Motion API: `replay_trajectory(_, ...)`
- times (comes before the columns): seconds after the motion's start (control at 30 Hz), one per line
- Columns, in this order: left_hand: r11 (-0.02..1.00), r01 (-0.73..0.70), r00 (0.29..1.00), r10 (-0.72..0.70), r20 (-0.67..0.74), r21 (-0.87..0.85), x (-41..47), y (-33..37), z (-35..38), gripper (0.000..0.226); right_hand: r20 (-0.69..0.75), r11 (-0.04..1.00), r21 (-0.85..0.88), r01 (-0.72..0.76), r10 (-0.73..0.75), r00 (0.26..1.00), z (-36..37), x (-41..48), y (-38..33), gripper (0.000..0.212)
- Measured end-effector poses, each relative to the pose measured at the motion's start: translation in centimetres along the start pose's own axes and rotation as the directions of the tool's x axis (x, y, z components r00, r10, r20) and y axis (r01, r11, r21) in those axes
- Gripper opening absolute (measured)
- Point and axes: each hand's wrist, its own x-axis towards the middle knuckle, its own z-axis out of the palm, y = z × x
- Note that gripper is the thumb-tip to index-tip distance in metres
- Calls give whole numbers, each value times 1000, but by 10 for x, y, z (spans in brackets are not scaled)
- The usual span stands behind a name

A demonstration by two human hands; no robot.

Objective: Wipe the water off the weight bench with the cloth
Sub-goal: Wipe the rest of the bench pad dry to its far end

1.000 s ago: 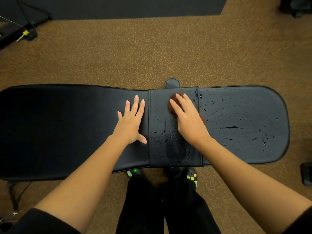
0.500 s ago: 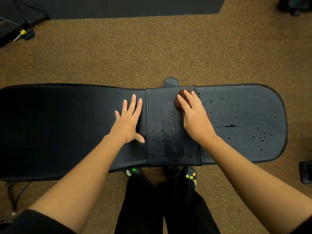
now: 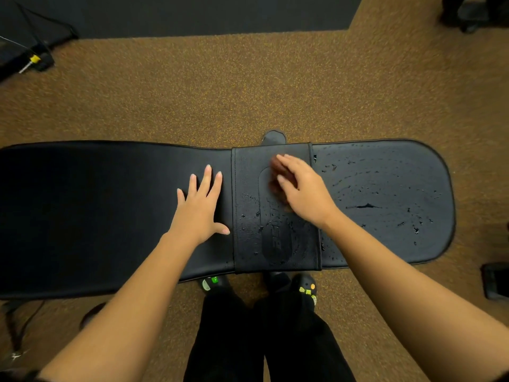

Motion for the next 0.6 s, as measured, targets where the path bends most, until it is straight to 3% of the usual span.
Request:
replay_trajectory(0.07, 995, 15, 998, -21, -61, -97, -12, 5, 9, 94, 77, 965, 248, -89, 72, 994, 1, -19, -8, 46)
replay_trajectory(0.13, 936, 19, 985, -79, -156, -351, -26, 16, 16, 71, 142, 868, 456, -196, 146, 979, 5, -34, -14, 45)
replay_trajectory(0.2, 790, -5, 946, -194, -258, -613, -38, 33, 18, 54, 187, 759, 589, -278, 207, 960, 12, -43, -18, 43)
replay_trajectory(0.27, 643, -37, 924, -269, -271, -765, -44, 54, 13, 42, 223, 682, 654, -327, 239, 945, 18, -48, -23, 41)
replay_trajectory(0.37, 335, -33, 961, -248, -122, -942, -45, 82, 5, 33, 311, 466, 792, -393, 245, 918, 26, -54, -34, 34)
replay_trajectory(0.43, 138, -3, 972, -230, -35, -990, -42, 92, 1, 33, 376, 293, 854, -430, 224, 899, 28, -58, -40, 45)
replay_trajectory(0.5, 151, 2, 965, -259, -37, -989, -40, 95, 2, 44, 408, 233, 865, -444, 188, 894, 30, -61, -37, 58)
replay_trajectory(0.6, 301, -46, 938, -314, -145, -952, -37, 91, 10, 44, 436, 242, 862, -445, 93, 895, 24, -63, -29, 66)
